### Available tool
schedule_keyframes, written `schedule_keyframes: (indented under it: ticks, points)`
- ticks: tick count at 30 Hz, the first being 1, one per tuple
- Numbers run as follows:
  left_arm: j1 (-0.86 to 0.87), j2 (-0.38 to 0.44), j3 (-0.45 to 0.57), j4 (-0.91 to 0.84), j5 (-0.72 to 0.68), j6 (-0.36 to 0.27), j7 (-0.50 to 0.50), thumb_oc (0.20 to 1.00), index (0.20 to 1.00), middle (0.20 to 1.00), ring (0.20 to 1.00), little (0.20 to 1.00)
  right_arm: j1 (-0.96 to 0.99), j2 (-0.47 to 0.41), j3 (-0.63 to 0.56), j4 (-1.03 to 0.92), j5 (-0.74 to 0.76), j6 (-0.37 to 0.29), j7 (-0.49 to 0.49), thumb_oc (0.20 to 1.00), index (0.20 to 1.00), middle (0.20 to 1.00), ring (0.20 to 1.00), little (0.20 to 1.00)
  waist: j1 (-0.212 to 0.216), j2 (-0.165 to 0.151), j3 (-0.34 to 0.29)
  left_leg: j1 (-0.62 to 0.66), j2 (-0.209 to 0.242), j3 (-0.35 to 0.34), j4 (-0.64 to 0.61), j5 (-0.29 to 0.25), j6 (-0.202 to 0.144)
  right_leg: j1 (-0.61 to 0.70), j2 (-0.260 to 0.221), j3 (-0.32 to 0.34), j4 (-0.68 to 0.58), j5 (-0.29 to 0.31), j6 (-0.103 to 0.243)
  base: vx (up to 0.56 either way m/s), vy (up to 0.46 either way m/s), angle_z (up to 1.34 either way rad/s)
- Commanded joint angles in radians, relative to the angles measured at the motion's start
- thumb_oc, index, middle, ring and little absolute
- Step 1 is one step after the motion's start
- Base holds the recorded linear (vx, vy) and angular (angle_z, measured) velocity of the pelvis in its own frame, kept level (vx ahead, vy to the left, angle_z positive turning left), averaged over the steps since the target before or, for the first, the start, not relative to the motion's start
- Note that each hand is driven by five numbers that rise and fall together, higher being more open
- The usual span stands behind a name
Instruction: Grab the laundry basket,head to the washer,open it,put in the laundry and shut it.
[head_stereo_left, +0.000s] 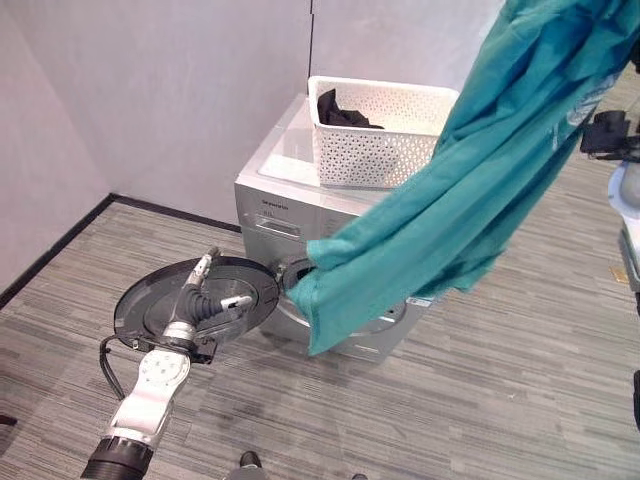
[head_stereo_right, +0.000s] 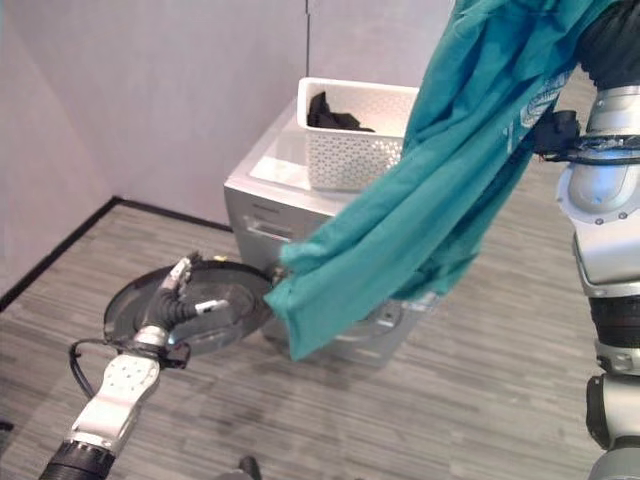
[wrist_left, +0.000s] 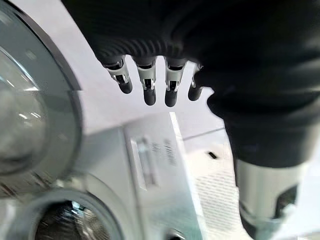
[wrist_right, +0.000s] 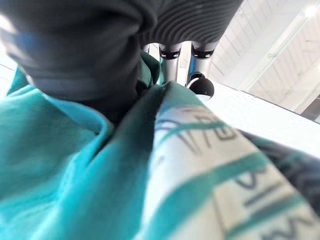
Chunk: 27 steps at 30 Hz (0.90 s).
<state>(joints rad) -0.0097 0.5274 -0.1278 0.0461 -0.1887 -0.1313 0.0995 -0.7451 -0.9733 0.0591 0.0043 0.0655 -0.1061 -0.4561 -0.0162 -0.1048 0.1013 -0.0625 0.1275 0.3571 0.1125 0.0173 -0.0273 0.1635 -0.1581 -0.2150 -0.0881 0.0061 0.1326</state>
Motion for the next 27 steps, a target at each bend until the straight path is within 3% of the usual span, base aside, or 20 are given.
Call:
schedule_keyframes:
  ticks: [1,7,10,15,27]
  points:
    - [-0.050,0.035,-0.021,-0.052,-0.081,-0.046,-0.049,1.000,1.000,1.000,1.000,1.000,-0.031,-0.007,-0.049,-0.021,0.031,-0.010,0.011,0.200,0.200,0.200,0.200,0.200,0.009,0.010,-0.023,0.037,0.024,-0.068,0.043,-0.149,-0.020,-0.043,-0.074,-0.018,0.055,-0.053,0.021,0.00,-0.028,0.27]
    - [-0.088,0.029,-0.075,-0.104,-0.127,-0.036,-0.074,1.000,1.000,1.000,1.000,1.000,-0.035,0.015,-0.024,-0.032,0.032,-0.004,0.024,0.200,0.200,0.200,0.200,0.200,-0.005,0.017,-0.017,0.034,0.030,-0.078,0.039,-0.139,-0.025,-0.049,-0.071,-0.022,0.065,-0.058,0.016,-0.01,-0.026,0.16]
    - [-0.164,0.008,-0.153,-0.108,-0.182,-0.026,-0.078,1.000,1.000,1.000,1.000,1.000,-0.059,0.050,0.012,-0.032,0.036,0.000,0.026,0.200,0.200,0.200,0.200,0.200,-0.016,0.018,-0.016,0.037,0.032,-0.080,0.032,-0.133,-0.027,-0.051,-0.068,-0.022,0.072,-0.060,0.013,0.00,-0.030,0.06]
    - [-0.252,-0.058,-0.294,-0.127,-0.418,0.001,-0.080,1.000,1.000,1.000,1.000,1.000,-0.146,0.082,0.087,0.015,0.029,0.022,-0.003,0.200,0.200,0.200,0.200,0.200,-0.031,0.022,-0.016,0.042,0.039,-0.080,0.032,-0.127,-0.030,-0.050,-0.065,-0.025,0.073,-0.061,0.009,-0.01,-0.015,0.02]
    - [-0.395,-0.181,-0.432,-0.057,-0.506,0.013,-0.024,1.000,1.000,1.000,1.000,1.000,-0.253,0.157,0.164,0.067,0.047,0.032,-0.053,0.200,0.200,0.200,0.200,0.200,-0.046,0.030,-0.014,0.053,0.050,-0.075,0.034,-0.120,-0.041,-0.038,-0.061,-0.029,0.075,-0.068,-0.001,-0.01,-0.011,0.00]
